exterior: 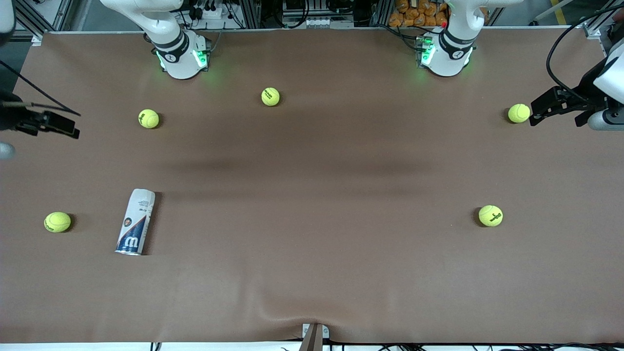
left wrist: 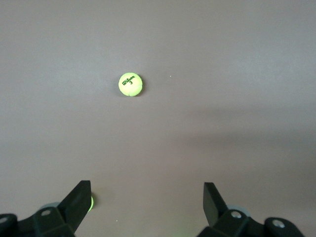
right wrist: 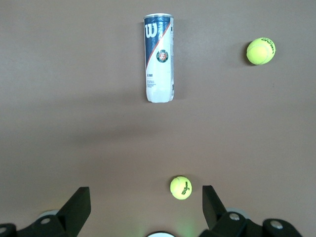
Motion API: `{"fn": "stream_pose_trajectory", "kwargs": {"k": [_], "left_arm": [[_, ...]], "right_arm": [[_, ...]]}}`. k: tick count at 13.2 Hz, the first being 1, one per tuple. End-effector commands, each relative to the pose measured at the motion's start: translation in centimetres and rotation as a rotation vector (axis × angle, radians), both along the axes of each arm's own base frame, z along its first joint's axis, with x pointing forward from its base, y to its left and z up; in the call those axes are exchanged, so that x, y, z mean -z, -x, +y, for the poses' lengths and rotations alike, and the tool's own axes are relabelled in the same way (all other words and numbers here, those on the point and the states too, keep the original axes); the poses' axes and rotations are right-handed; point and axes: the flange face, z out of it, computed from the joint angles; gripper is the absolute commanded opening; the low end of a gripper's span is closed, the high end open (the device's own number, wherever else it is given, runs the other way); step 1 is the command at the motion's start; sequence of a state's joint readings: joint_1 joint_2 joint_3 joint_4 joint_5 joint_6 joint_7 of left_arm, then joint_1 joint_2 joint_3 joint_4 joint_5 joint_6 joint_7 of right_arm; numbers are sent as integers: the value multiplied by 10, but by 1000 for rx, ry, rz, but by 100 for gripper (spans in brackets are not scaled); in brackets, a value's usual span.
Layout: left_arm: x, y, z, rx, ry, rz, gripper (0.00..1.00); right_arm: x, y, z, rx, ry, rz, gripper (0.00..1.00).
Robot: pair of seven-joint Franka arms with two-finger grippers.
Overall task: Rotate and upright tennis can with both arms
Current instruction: 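Reach the right gripper toward the white-blue tennis can lying down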
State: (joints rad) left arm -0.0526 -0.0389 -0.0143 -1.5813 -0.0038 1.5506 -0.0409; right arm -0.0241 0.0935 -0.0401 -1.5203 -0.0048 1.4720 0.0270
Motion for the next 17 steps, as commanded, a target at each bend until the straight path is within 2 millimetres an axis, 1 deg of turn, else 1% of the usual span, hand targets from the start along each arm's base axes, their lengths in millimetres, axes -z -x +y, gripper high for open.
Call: {"fn": "stream_pose_trajectory", "kwargs": {"k": [1,2,5,7,10,12,14,15,16,17], "left_arm": [[-3,-1,1,3,7,-7,100],[-3,-1,2,2,7,-7,100],[-3,-1,1,2,6,-7,100],[-4,-1,1,3,6,-8,100],[-3,-1,2,5,4,-7,100],[-3,-1,2,5,4,-7,100],[0,-3,2,5,4,-1,100],[1,-3,2,3,4,1,100],[3,-4,1,5,4,4,100],[2,-4,1,6,4,2,100]], "right_arm": [[26,-18,-14,16,14,0,100],[36,-24,-14,19,13,-3,100],[72,-38,-17,30,2,45,100],[91,-46,-12,24,0,59,100],[130,-62,-19,25,1,58,100],[168,-68,-18,21,3,24,100],[199,-72,-23,24,9,-44,100],[217,-77,-25,26,10,-51,100],[232,-81,-27,28,10,-51,100],[245,-86,-25,23,12,-66,100]]}}
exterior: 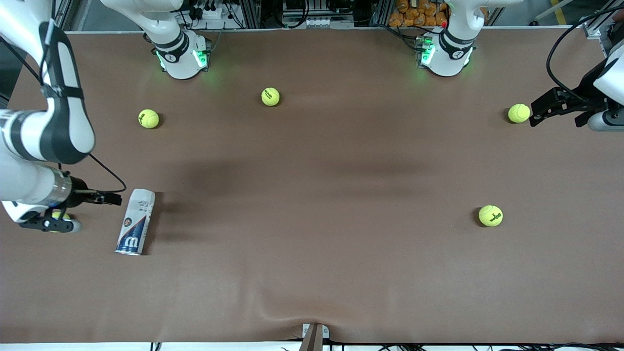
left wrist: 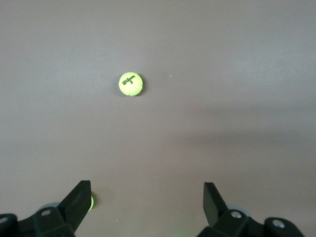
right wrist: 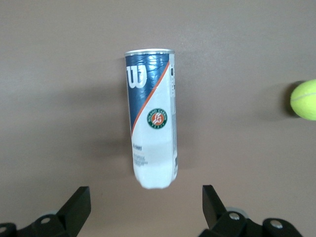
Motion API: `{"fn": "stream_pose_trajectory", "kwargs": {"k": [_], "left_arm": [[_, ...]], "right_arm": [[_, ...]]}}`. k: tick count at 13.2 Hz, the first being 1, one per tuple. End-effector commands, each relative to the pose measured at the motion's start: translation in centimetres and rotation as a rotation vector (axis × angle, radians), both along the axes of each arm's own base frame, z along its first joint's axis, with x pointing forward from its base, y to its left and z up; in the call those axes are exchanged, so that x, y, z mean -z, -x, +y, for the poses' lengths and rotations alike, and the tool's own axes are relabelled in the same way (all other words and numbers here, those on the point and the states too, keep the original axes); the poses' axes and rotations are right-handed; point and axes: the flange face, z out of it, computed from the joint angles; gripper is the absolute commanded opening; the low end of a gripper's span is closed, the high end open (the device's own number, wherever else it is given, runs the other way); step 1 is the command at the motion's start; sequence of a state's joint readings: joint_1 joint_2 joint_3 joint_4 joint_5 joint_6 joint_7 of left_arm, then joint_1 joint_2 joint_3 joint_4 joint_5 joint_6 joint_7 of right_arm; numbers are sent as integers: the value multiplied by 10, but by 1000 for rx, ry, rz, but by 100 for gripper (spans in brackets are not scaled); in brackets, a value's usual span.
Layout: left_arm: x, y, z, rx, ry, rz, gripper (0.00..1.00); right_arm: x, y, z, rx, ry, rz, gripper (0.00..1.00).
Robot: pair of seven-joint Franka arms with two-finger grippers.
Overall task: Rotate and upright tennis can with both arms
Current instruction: 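Close the right gripper around the middle of the can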
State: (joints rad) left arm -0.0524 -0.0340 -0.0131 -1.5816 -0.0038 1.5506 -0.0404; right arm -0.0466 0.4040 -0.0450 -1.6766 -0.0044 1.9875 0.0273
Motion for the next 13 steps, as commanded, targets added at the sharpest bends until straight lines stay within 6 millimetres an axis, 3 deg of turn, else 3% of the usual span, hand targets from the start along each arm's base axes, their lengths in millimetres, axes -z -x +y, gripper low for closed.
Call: {"fn": "stream_pose_trajectory", "kwargs": {"k": [1,5,7,13], "left_arm": [[-2,-2,0,6,4,-4,100],[-2,-2,0,10,4,-4,100],[5,-5,0,12,4,8,100],[3,-5,-1,13,4,3,100]], "right_arm": [[36,-9,-3,-1,-4,-21,100],[113,-14,-4,-29,-9,14,100],[135,-11,0,-30,-14,48,100],[159,-6,0,-12,-43,83,100]]}}
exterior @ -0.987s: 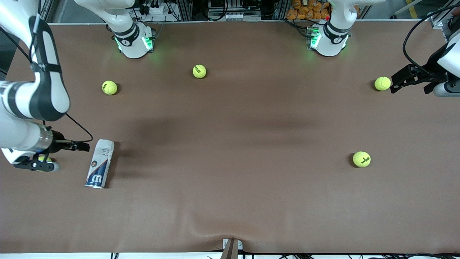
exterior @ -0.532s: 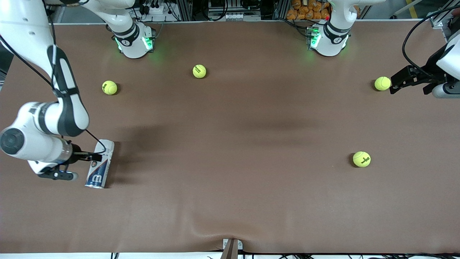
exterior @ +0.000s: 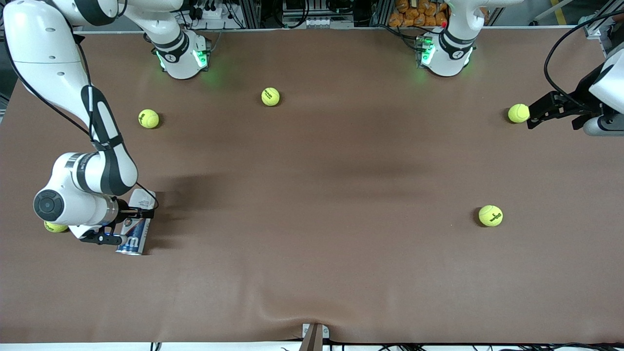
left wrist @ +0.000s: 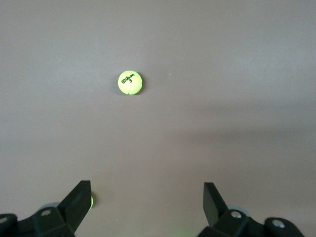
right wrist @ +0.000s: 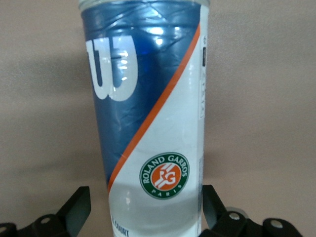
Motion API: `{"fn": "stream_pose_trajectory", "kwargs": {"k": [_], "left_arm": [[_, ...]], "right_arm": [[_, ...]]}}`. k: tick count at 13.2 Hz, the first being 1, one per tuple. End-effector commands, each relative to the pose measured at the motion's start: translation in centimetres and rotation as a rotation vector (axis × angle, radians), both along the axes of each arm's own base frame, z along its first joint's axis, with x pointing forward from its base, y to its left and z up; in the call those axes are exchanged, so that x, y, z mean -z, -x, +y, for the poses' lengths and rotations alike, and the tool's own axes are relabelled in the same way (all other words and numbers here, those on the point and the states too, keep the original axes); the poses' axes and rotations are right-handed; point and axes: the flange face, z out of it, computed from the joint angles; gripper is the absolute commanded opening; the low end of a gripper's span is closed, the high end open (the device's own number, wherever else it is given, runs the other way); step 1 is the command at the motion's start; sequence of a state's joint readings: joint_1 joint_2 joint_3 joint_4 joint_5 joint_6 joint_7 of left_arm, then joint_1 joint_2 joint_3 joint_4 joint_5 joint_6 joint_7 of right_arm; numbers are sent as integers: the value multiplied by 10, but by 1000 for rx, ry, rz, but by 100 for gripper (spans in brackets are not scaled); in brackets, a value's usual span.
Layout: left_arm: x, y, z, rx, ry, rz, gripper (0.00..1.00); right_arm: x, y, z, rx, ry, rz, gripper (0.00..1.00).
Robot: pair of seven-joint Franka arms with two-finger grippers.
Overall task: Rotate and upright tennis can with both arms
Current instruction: 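Close the right gripper around the middle of the can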
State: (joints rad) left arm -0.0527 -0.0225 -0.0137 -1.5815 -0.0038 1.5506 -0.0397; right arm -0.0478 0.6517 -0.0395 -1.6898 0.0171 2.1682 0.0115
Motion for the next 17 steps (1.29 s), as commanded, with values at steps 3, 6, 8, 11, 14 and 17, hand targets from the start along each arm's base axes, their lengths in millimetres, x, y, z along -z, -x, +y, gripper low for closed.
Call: {"fn": "stream_pose_trajectory", "kwargs": {"k": [3,6,8,11,14,17], "left_arm": [[-4,-2,1,10,5,-10,100],[-6,-2,1,9,5,-13,100],[-5,-2,1,9,5,-11,100],[-5,-2,1,9,5,-11,100],[-5,-2,0,10,5,-11,100],[-5,-2,0,9,6,-11,100]], "right_arm": [[13,2,-7,-33,-32,14,100],[13,-1,-9,-32,-29,-4,100],[17,-5,-10,-31,-23,-45,100],[22,-4,-9,-30,-24,-39,66],[6,-10,0,-65,-27,-59,67],[-43,-26,30,-308,-77,-91,66]]}}
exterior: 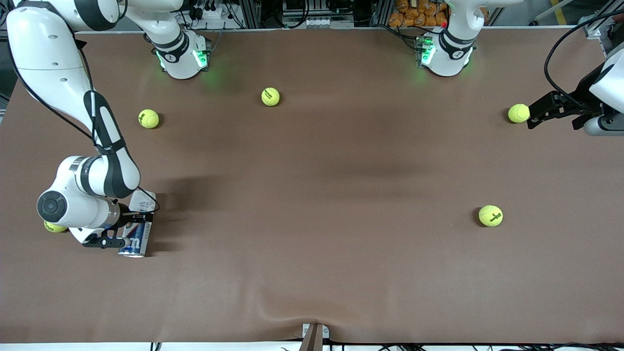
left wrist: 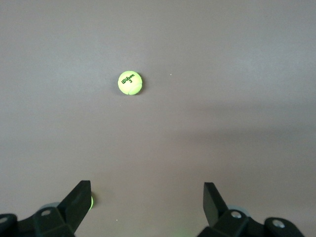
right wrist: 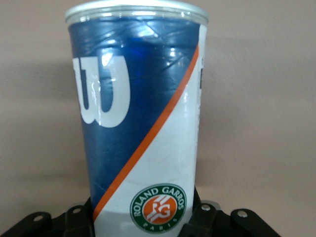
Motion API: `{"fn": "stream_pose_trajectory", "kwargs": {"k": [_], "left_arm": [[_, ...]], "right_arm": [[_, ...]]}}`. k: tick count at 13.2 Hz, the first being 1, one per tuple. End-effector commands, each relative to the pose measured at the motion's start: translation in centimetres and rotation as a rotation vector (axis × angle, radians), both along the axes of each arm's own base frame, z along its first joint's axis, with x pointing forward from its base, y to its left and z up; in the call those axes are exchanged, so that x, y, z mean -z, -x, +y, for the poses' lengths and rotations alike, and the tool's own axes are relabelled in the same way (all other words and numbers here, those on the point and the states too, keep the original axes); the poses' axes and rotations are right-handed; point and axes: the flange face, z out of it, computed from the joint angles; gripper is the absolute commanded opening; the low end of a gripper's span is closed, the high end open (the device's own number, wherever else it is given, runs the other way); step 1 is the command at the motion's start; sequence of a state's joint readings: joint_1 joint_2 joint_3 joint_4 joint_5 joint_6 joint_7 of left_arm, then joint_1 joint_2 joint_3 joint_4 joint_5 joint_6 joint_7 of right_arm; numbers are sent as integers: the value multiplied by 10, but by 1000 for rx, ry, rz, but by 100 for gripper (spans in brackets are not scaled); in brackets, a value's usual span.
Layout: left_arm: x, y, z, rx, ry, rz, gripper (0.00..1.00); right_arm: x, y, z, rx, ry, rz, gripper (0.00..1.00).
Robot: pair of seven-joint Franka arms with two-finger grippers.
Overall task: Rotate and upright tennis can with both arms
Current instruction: 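Close the right gripper around the middle of the can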
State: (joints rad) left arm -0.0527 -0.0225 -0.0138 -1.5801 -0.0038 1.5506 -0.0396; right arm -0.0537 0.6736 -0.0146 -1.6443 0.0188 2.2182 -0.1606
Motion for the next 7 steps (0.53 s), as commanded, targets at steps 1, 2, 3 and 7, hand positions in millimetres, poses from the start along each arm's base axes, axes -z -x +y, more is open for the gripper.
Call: {"fn": "stream_pose_trajectory", "kwargs": {"k": [1,2,3,7], "left_arm": [[-4,-2,1,10,5,-10,100],[-4,-2,0,9,6,-10,100],[-3,-3,1,9,6,-8,100],[-5,-2,0,10,6,-11,100]], "right_arm": [[-46,-11,38,-231,-61,-17,67],[-58,-15,58,-359,-87,-39,67],[-65,-16,77,-486,-106,-56,67],[-81,-6,184,-1023,-168,-103,67]]}}
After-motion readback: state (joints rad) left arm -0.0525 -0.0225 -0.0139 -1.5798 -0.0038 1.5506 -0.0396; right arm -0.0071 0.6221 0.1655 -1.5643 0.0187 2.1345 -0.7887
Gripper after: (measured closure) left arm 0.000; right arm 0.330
